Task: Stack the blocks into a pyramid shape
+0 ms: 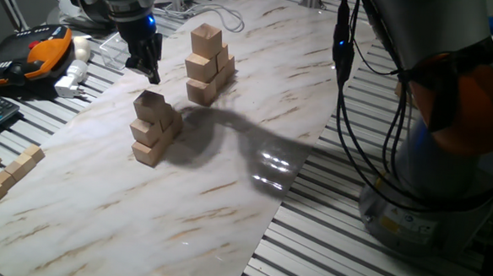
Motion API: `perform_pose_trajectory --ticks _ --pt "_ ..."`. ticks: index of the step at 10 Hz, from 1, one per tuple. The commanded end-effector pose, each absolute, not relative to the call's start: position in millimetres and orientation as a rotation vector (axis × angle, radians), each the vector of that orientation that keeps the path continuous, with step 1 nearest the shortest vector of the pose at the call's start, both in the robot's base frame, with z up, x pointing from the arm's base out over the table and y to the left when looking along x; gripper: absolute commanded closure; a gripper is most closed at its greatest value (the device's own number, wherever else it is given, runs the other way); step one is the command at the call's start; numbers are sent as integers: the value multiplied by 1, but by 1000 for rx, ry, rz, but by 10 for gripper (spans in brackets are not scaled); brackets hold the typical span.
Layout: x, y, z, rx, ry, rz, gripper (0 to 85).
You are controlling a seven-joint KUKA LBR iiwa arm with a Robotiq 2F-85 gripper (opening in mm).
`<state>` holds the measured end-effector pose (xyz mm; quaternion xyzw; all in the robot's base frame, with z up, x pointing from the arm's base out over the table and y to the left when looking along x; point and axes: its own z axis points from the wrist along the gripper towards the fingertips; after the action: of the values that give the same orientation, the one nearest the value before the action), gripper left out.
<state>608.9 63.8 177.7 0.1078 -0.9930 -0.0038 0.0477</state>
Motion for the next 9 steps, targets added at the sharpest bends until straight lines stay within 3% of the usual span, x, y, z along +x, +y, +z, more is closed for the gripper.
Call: perform_pose_trajectory --ticks 1,9 --pt "609 64 177 334 -3014 -6 850" --pt "609 64 177 387 -3034 -18 850"
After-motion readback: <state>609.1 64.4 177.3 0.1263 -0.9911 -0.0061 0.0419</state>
